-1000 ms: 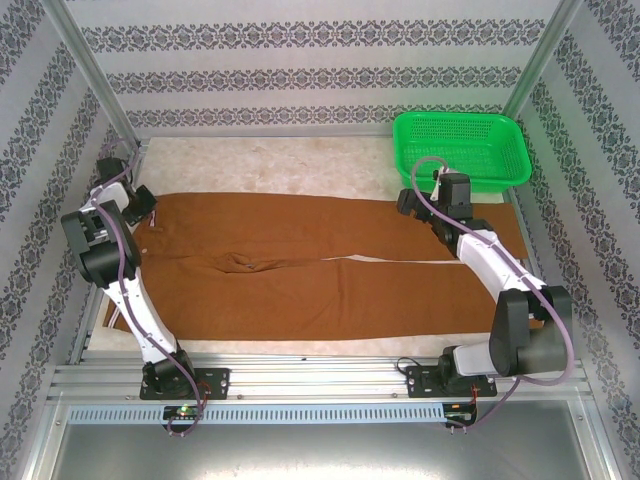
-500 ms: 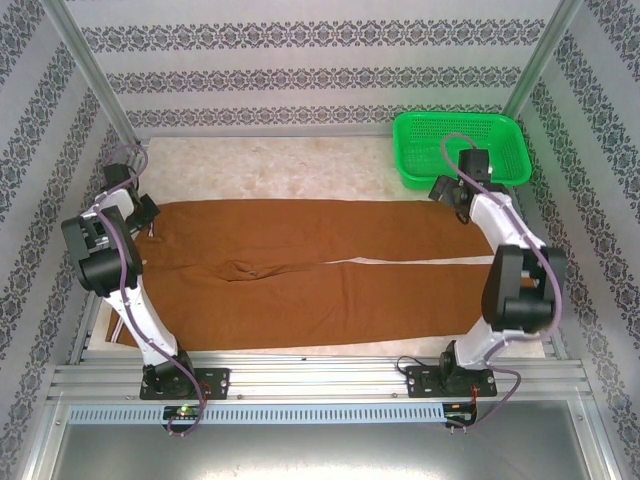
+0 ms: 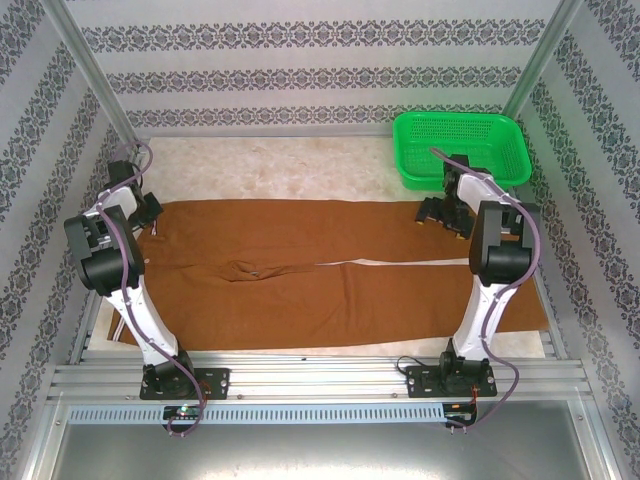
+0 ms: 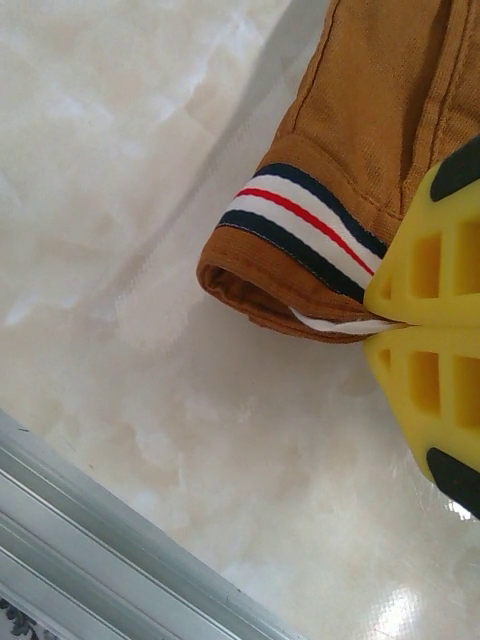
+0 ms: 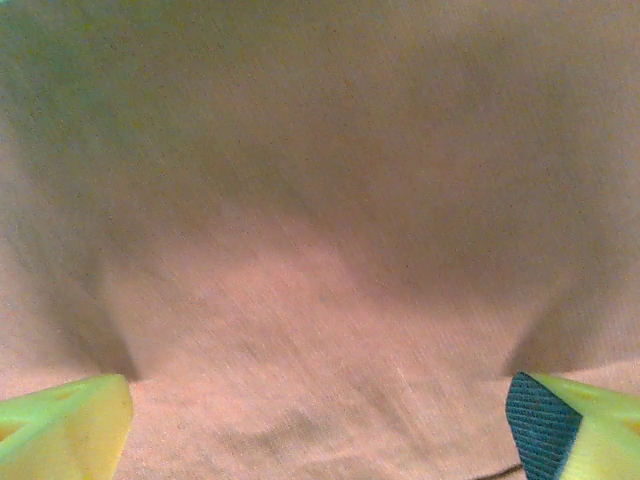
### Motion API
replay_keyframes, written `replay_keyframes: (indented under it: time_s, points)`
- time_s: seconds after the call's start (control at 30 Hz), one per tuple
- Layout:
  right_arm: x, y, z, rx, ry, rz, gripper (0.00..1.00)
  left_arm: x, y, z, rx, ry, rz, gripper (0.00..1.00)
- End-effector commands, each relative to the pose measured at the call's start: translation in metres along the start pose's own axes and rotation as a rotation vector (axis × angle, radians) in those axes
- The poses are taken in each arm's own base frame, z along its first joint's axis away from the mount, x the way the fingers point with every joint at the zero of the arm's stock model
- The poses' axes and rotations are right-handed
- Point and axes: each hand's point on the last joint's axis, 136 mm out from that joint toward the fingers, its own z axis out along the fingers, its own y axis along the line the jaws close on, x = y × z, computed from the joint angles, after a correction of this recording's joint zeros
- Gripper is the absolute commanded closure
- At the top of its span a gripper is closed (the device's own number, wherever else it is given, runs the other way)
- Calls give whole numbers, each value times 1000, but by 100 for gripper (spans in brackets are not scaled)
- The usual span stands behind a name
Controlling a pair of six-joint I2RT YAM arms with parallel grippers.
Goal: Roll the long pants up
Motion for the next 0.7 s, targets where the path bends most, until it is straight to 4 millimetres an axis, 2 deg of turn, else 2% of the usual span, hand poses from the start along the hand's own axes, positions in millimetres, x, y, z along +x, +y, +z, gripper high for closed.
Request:
replay_keyframes:
  time_s: [0.0,0.03,0.07,0.1,0.13,0.17,0.2,0.3,0.37,0.47,0.6,0.67]
  points:
    - [8,6,7,-15,77,-25,13,0,-13,-10,41,19,28,100]
    - [8,7,10,-25,89,-23,19,0,-15,-10,45,20,29,100]
    - [8,10,12,-38,97,-25,34,0,-15,-10,50,21,28,100]
    - [8,11,12,-41,105,-29,57,0,-16,-10,55,23,30,100]
    - [8,13,12,-53,109,-27,70,1,-17,-9,59,26,33,100]
    - [7,15,11,-67,111,-28,89,1,-17,-9,60,29,35,100]
    - [8,16,11,-76,114,-26,100,0,-17,-9,60,27,34,100]
    - [12,15,4,-87,110,-24,100,0,-17,-10,60,24,30,100]
    - [22,14,-2,-102,113,-15,100,-1,-16,-11,54,24,24,100]
    - [47,13,-12,-124,117,-10,100,-3,-15,-11,43,28,17,100]
    - [86,2,-18,-73,141,-36,100,-5,-18,-8,55,32,10,100]
    - [96,-6,-19,-40,142,-38,100,-3,-19,-5,60,37,5,100]
